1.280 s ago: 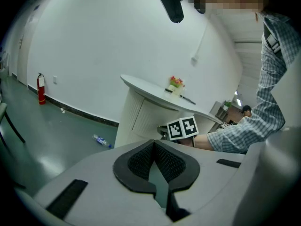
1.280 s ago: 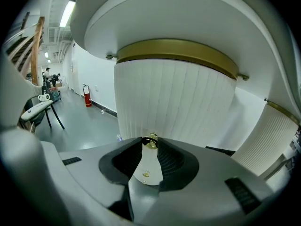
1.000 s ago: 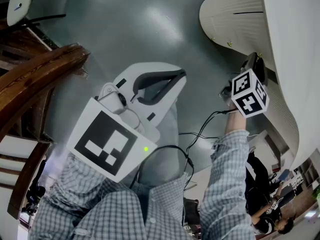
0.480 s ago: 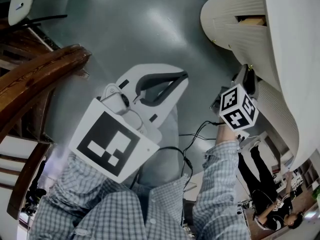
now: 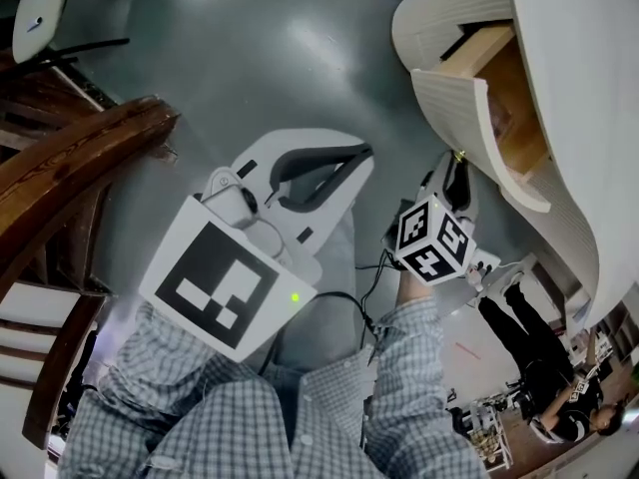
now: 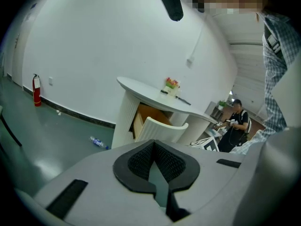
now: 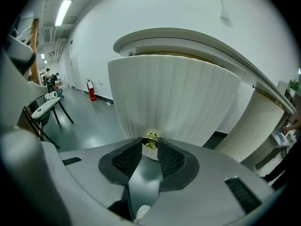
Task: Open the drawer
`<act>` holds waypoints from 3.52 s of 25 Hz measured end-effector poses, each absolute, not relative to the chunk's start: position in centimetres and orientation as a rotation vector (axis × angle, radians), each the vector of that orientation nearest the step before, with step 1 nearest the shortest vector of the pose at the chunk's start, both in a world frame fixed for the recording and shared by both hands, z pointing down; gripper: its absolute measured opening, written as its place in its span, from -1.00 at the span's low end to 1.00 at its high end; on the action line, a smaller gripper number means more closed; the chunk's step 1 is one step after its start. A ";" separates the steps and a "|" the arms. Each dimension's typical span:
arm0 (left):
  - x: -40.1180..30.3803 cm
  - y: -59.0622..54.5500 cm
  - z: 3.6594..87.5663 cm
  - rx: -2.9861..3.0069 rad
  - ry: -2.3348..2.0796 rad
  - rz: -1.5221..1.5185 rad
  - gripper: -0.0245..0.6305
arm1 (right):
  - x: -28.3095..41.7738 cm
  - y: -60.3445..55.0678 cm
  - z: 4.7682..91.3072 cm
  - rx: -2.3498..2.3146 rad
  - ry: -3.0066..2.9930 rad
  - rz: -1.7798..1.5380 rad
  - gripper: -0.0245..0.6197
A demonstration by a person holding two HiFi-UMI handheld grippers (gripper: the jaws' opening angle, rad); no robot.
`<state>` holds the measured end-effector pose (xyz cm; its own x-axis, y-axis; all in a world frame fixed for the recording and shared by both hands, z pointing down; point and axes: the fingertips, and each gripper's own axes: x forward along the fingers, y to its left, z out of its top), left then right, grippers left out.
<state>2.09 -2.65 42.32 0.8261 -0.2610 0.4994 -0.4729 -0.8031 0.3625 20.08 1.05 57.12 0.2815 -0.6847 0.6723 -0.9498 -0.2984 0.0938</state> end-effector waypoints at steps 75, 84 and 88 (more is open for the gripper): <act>9.1 -0.9 19.9 2.809 -0.309 0.612 -0.91 | 21.7 6.5 26.6 2.201 -1.777 0.562 -0.89; 9.0 -1.1 17.6 2.825 -0.330 0.577 -0.91 | 22.4 5.3 22.0 2.237 -1.820 0.442 -0.90; 9.0 -1.4 17.2 2.839 -0.341 0.566 -0.91 | 22.1 4.4 21.2 2.220 -1.850 0.401 -0.90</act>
